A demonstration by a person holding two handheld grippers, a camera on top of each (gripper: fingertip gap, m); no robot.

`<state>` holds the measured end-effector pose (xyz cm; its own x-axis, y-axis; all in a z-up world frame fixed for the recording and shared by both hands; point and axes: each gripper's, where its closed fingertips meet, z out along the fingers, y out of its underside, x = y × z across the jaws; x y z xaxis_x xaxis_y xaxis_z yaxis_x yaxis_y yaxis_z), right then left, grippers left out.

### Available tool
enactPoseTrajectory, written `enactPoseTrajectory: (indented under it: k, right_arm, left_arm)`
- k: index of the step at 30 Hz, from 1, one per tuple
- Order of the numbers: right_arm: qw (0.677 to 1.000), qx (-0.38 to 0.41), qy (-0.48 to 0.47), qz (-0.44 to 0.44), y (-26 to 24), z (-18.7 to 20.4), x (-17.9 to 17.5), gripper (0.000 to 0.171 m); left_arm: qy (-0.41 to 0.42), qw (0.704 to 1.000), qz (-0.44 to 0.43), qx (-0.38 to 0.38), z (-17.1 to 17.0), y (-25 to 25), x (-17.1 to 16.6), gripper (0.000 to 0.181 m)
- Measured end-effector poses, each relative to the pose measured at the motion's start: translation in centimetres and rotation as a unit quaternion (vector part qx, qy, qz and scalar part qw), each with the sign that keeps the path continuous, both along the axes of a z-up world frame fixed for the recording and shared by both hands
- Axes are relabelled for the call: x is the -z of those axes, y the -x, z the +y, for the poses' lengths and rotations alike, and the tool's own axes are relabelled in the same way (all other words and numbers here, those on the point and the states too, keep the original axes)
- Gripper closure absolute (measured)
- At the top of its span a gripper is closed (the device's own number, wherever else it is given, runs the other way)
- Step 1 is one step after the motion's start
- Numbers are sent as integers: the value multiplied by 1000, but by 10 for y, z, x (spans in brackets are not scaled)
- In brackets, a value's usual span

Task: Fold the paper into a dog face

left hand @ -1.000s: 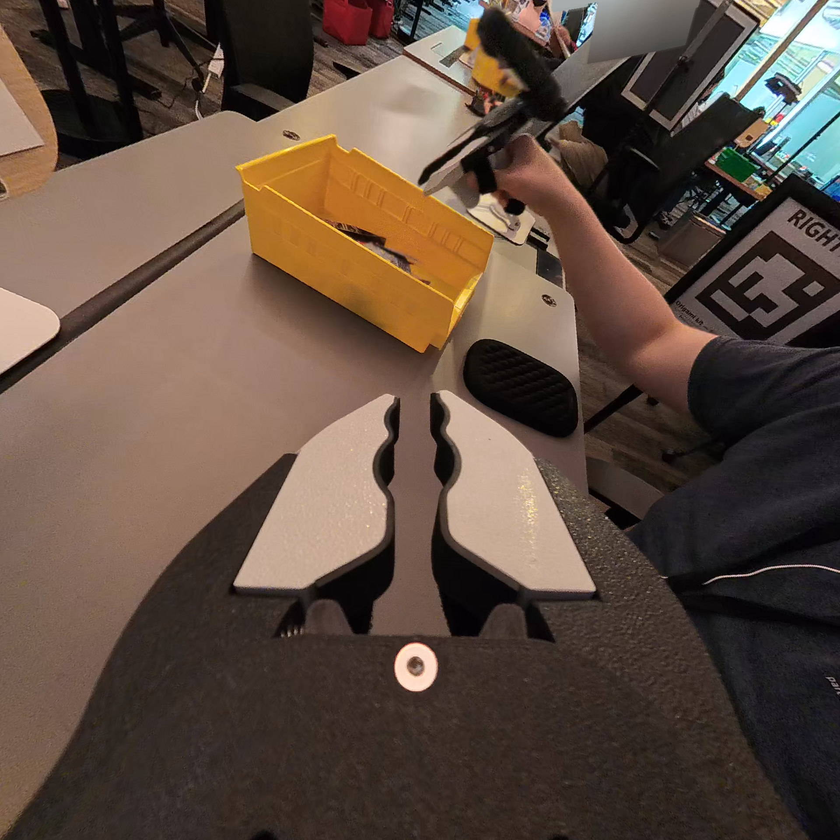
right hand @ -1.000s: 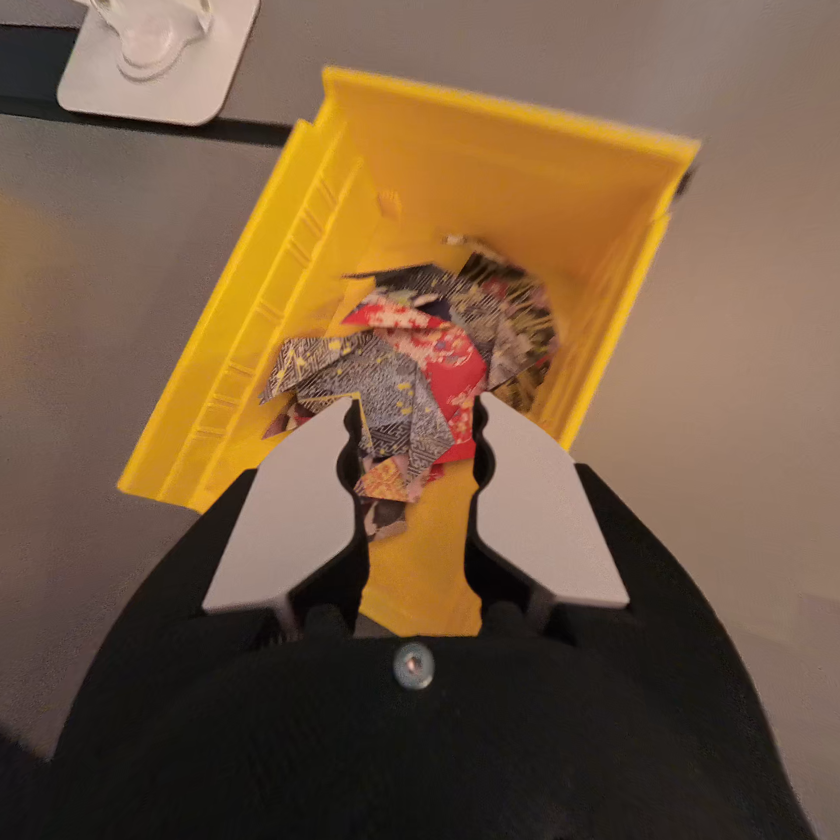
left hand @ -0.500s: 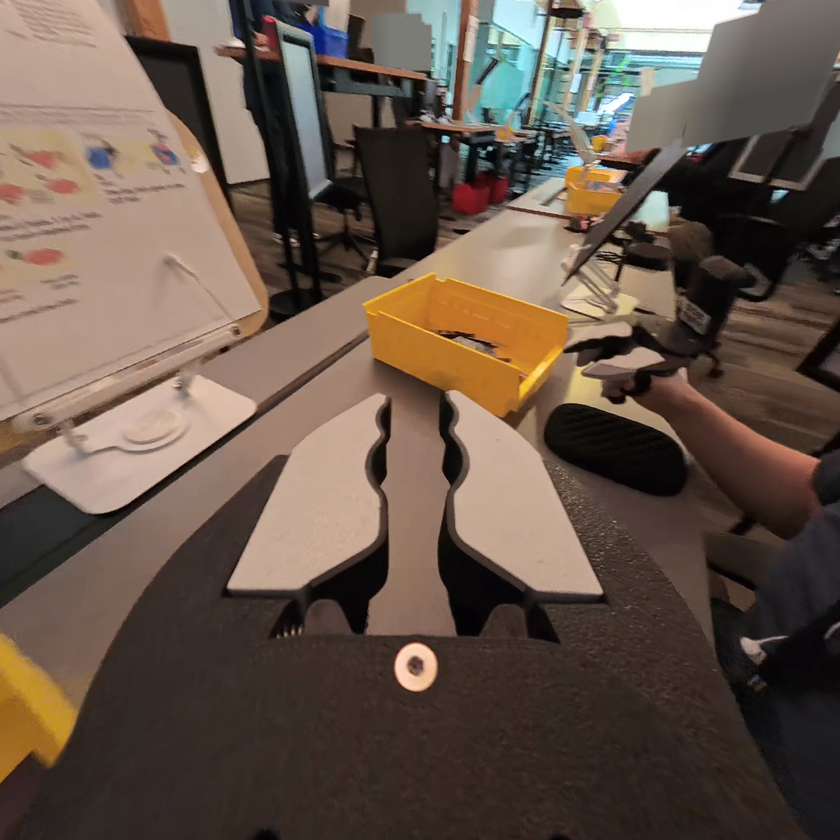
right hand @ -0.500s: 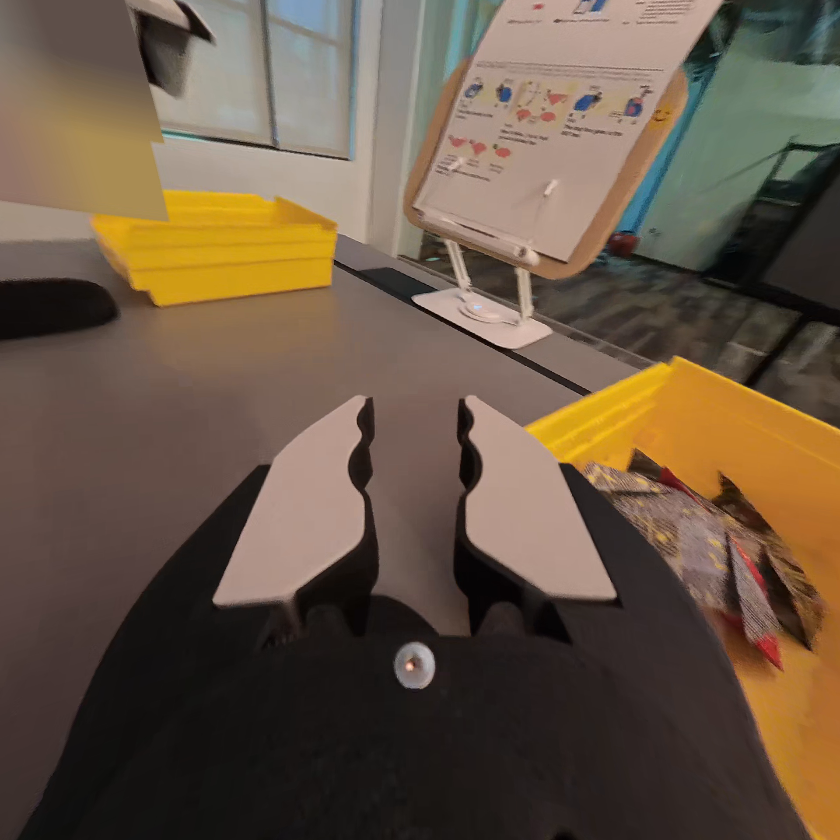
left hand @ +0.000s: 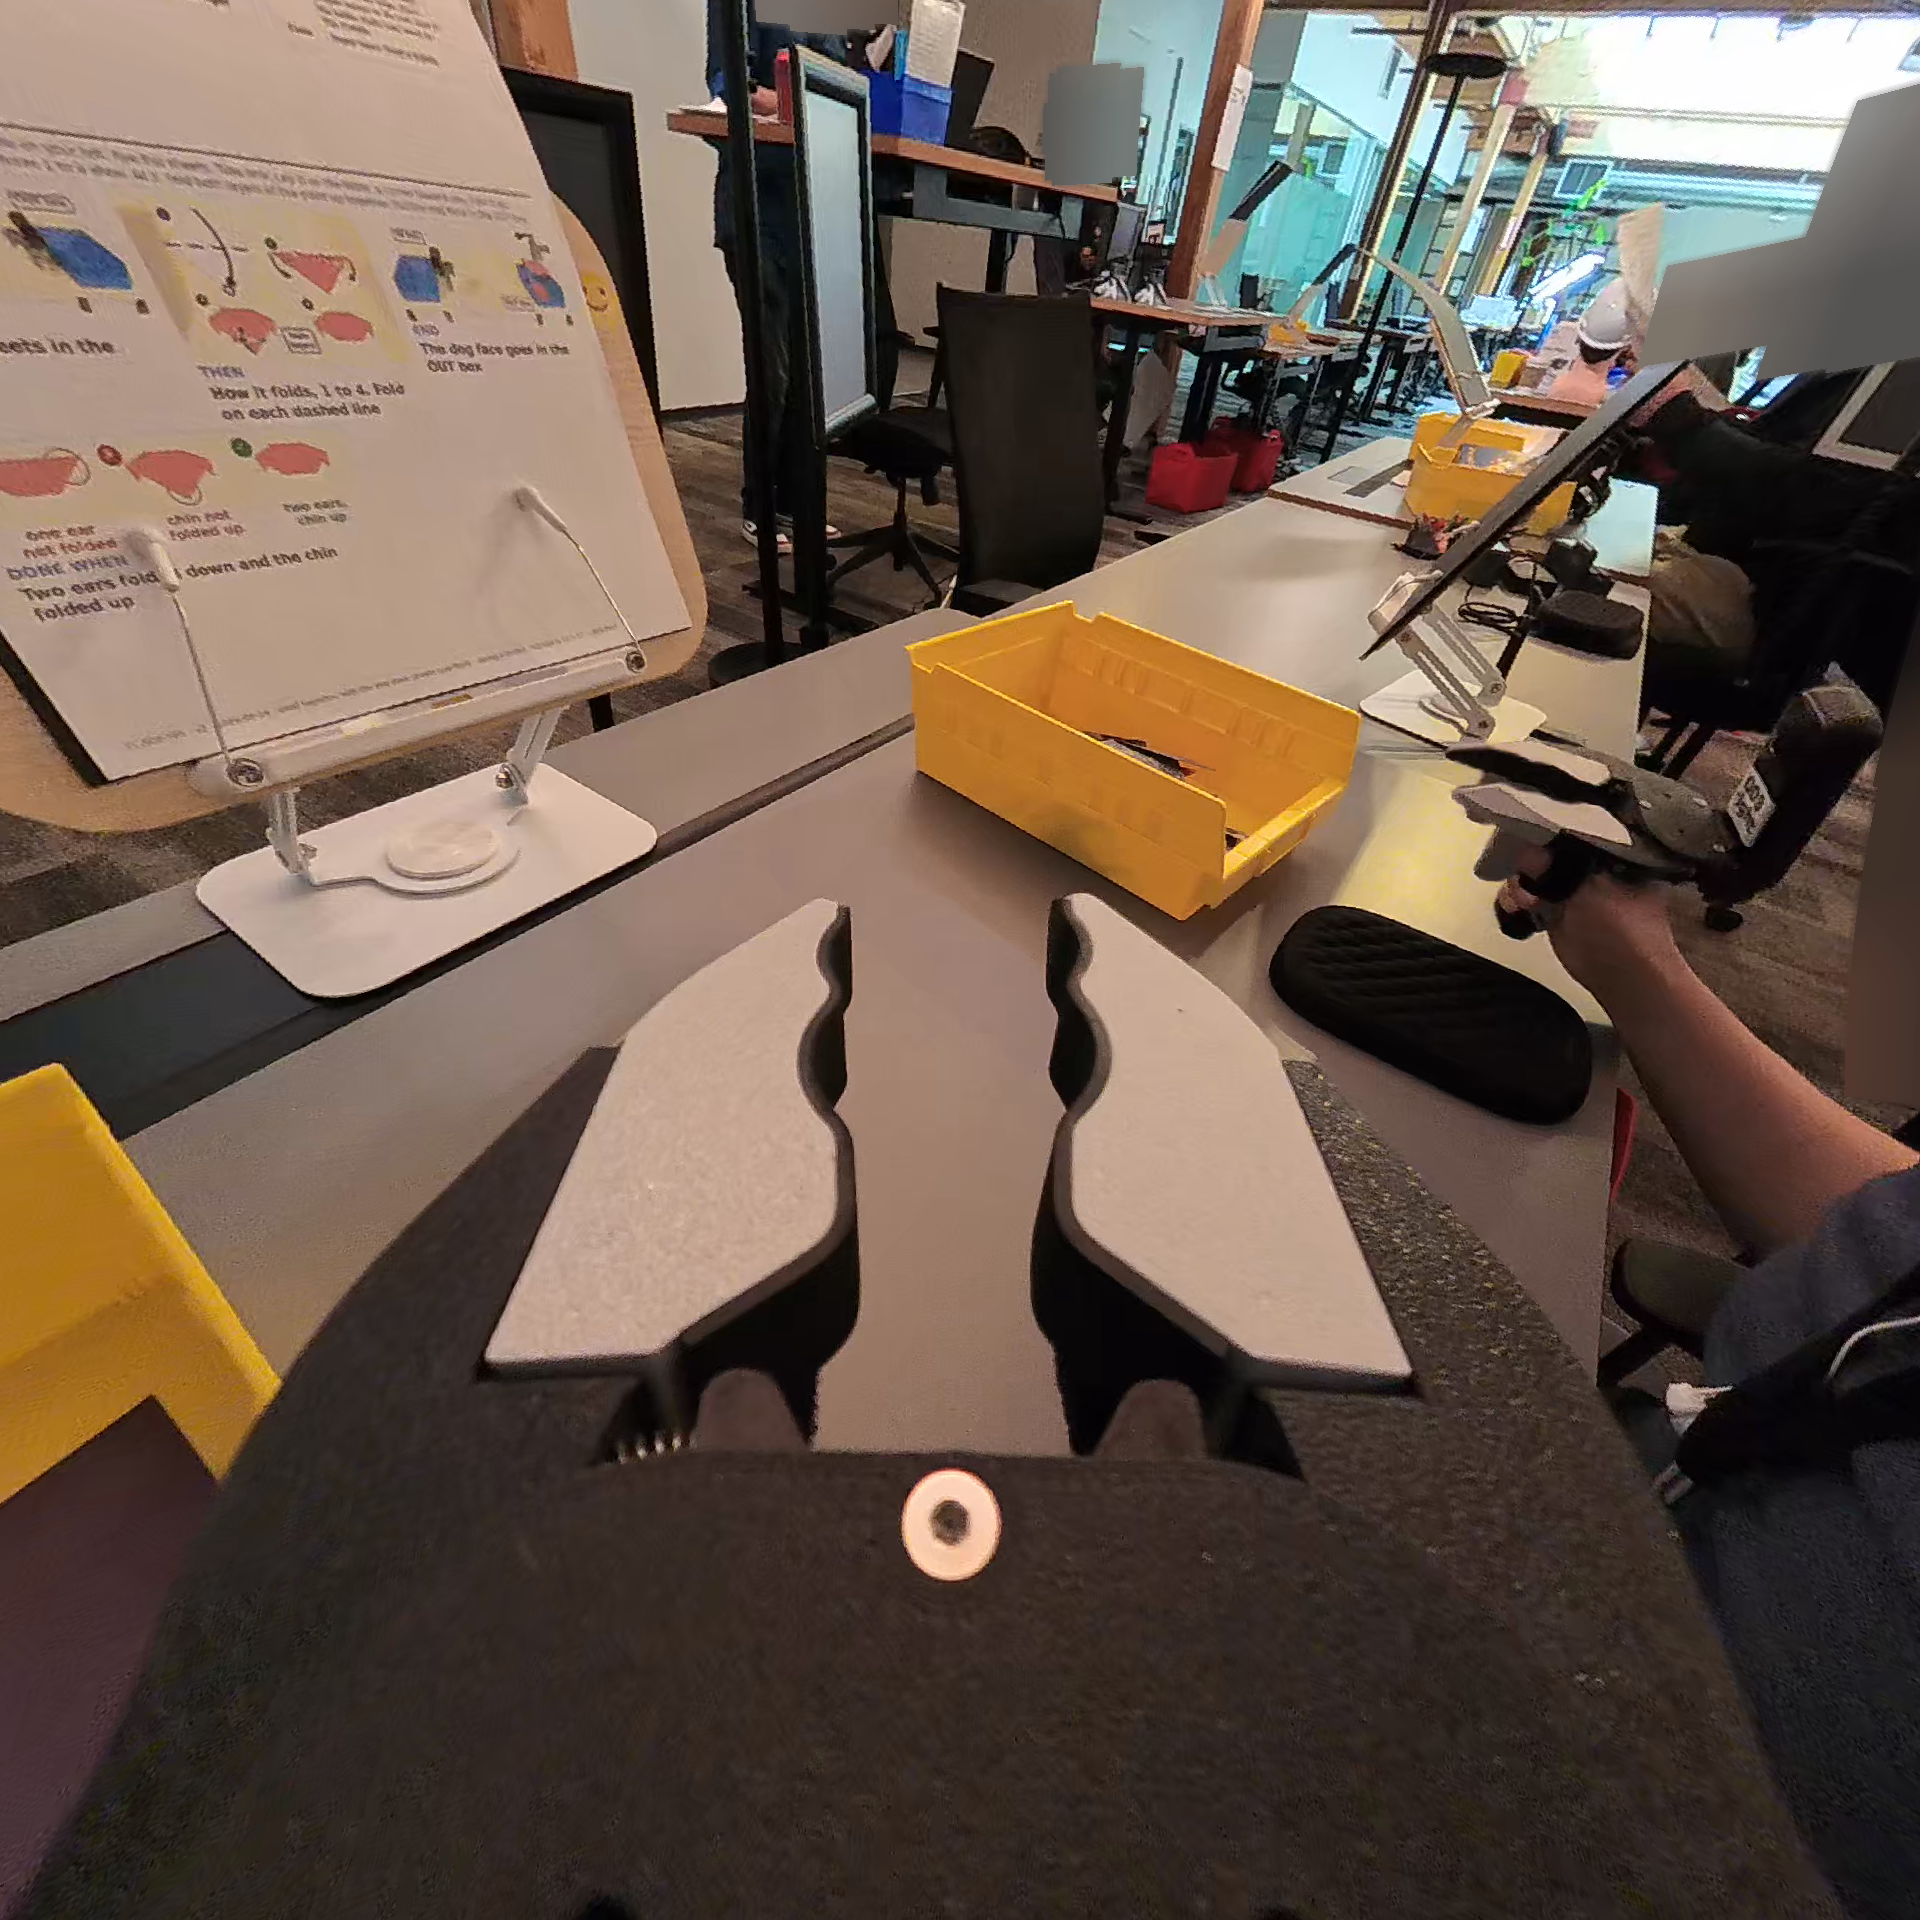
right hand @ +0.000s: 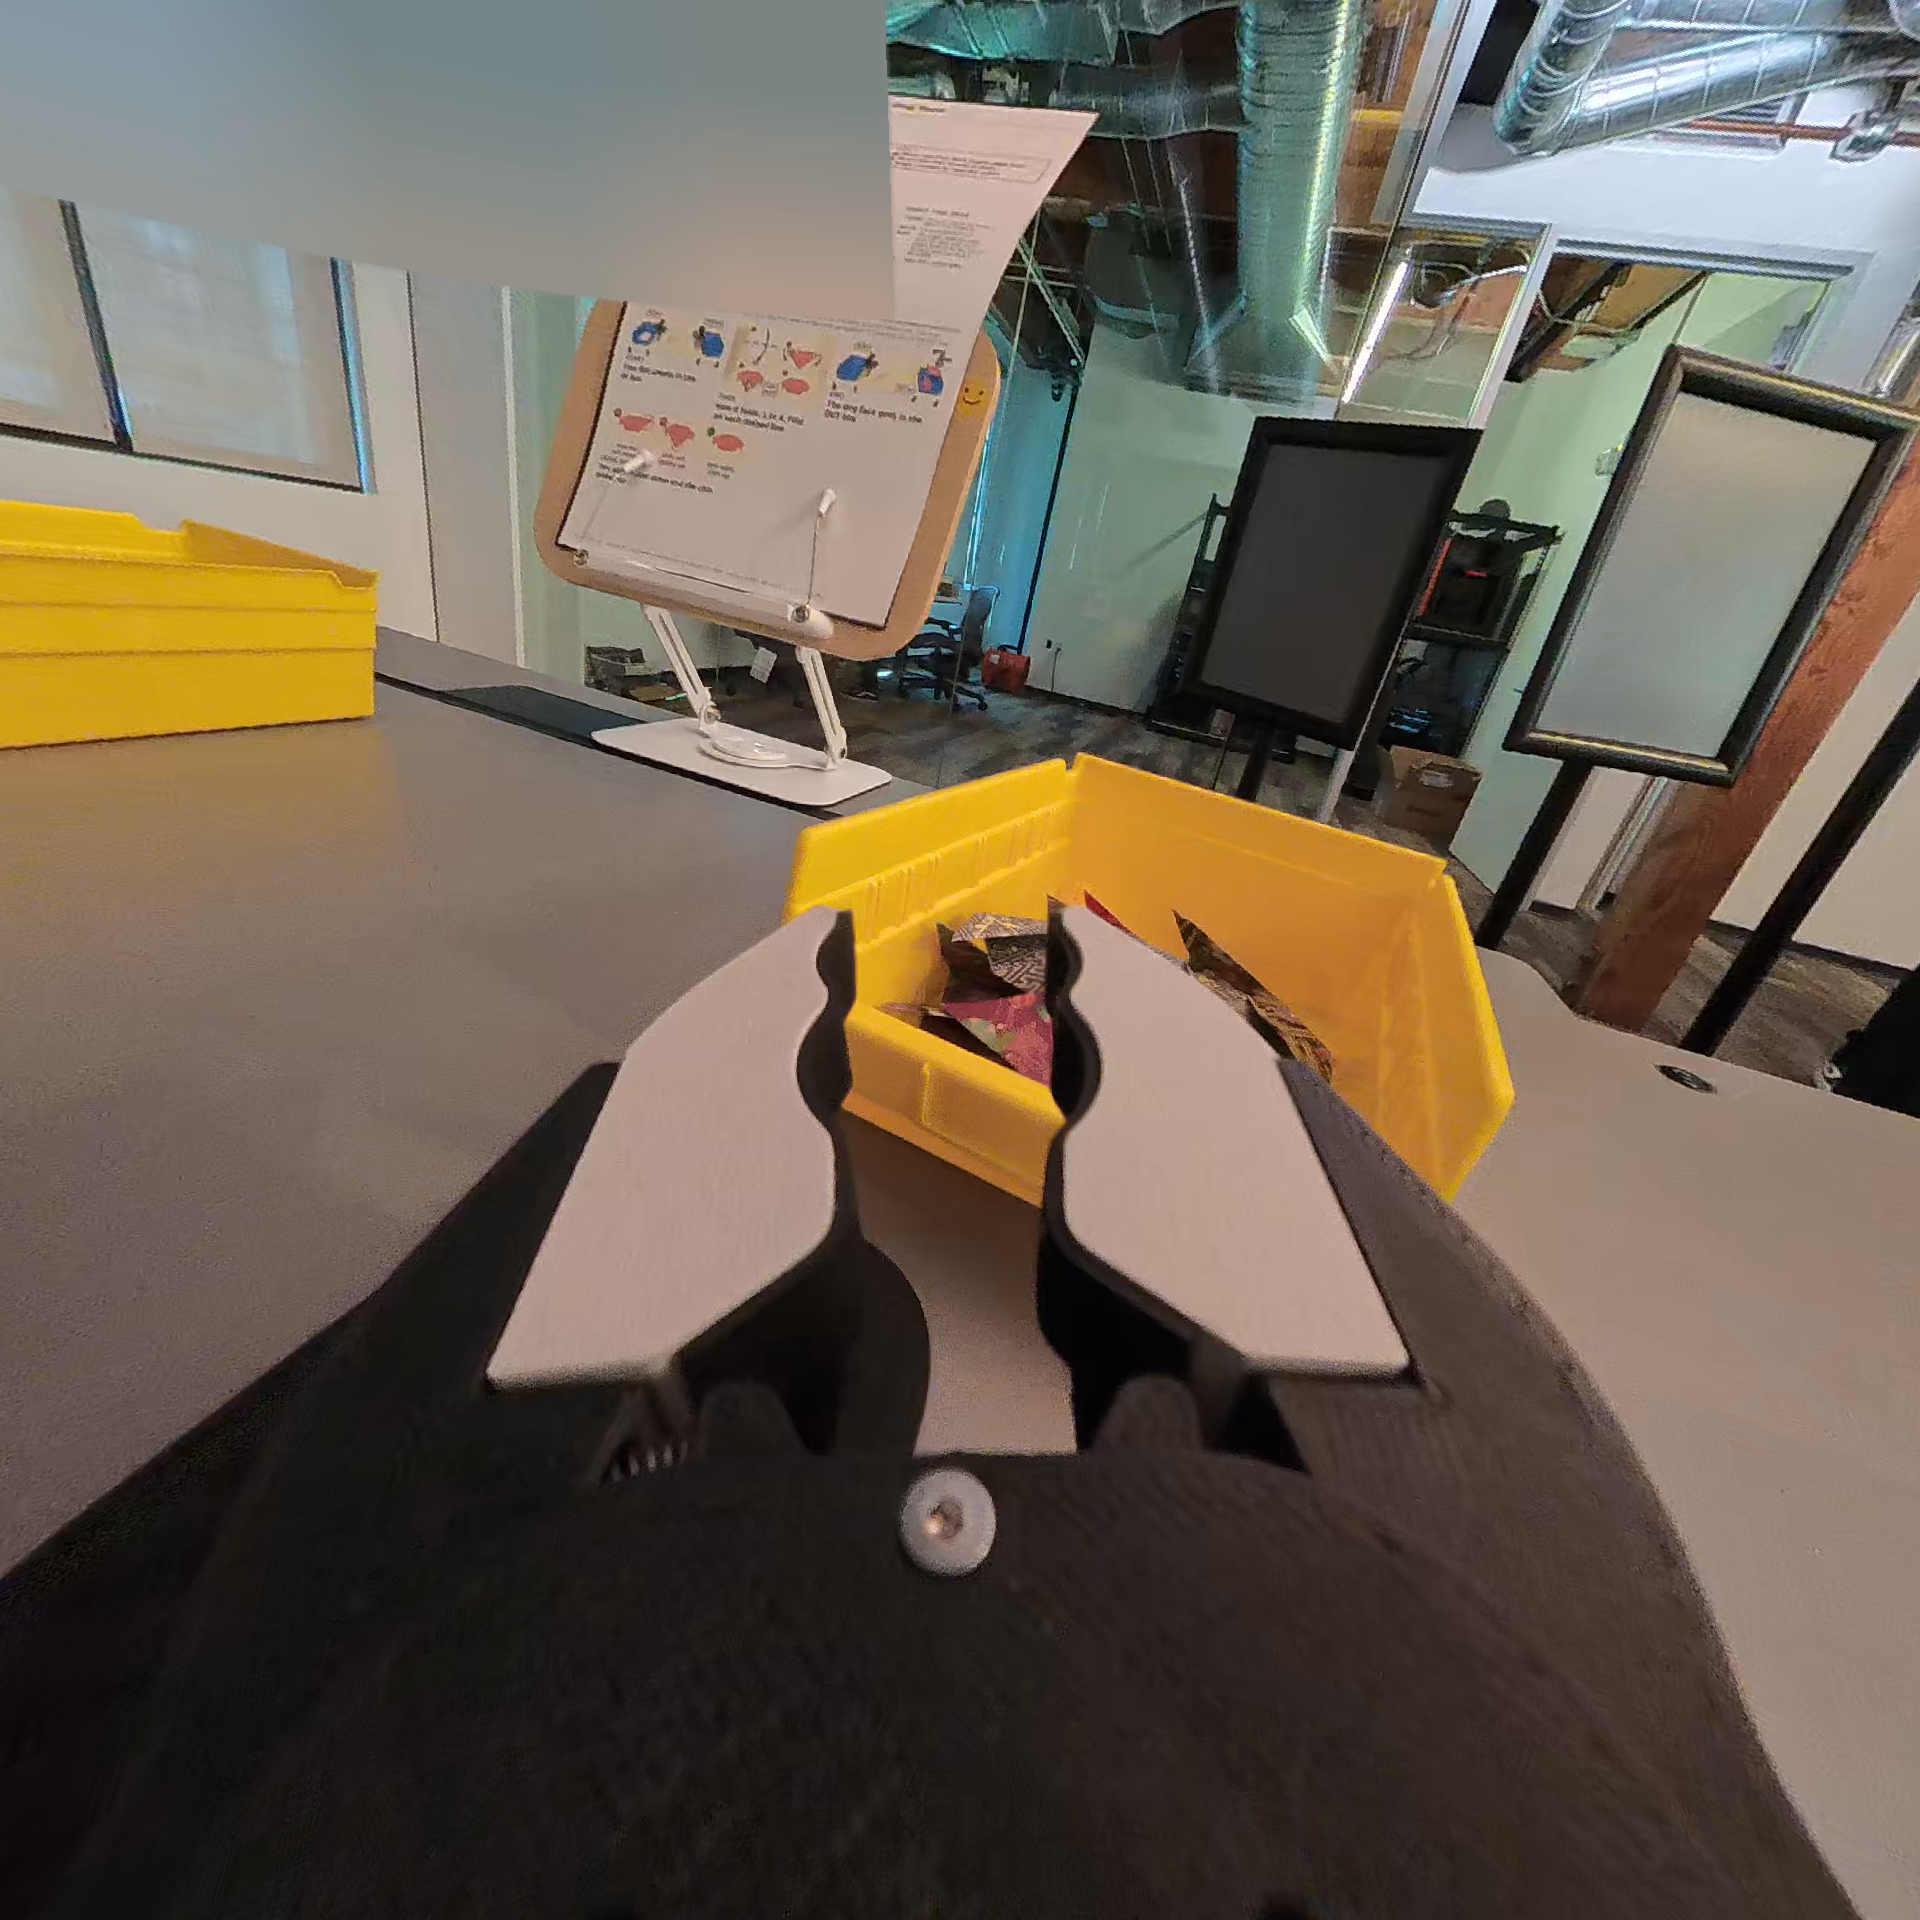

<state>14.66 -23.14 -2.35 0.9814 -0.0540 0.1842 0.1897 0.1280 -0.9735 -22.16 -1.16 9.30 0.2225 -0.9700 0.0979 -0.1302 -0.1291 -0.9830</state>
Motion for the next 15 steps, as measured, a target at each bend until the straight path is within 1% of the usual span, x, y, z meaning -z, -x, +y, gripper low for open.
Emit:
enactPoseTrajectory:
  k: [6,15]
  right_arm:
    - [999,-35,-6,40,7,-1,8,136]
    - [998,-52,20,25,15,3,16,136]
  left_arm:
    - [-6,1000,8,-15,2,-5,-2,146]
    - [-2,999,32,-20,4,-12,11,146]
